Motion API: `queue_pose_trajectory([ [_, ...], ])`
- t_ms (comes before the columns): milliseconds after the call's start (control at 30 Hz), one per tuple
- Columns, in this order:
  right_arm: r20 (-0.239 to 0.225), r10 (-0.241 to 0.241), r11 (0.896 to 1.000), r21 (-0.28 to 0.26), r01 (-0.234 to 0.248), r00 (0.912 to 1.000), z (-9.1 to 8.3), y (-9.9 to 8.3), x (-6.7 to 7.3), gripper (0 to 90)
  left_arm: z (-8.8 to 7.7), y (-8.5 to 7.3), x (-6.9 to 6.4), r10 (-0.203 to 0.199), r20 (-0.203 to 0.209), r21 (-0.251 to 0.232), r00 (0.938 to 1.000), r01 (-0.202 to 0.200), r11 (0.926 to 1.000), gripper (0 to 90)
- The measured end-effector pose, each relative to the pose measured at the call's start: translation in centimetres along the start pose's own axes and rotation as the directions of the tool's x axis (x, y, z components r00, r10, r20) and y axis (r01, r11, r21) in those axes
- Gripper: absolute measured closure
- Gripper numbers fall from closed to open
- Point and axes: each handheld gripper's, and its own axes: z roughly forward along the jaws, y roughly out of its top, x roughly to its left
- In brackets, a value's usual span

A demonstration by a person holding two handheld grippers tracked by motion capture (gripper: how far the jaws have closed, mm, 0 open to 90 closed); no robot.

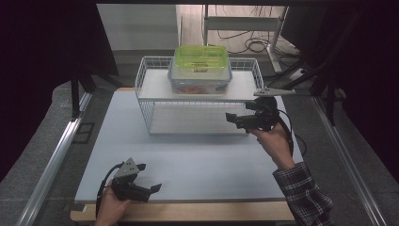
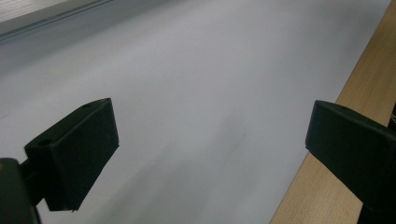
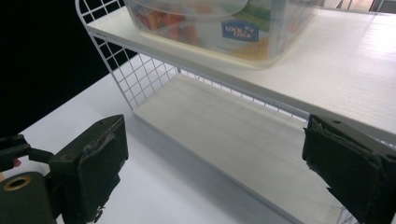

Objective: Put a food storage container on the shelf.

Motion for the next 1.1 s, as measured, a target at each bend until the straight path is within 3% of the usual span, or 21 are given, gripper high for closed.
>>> queue_pose_trajectory([
  [1100, 0.034, -0.094, 0.995, 0.022, 0.093, 0.9950, 0.3, -4.5, 1.7, 3.8, 0.0, 0.0, 0.0, 0.000, -0.001, 0.003, 1.0000, 0.000, 1.0000, 2.7],
])
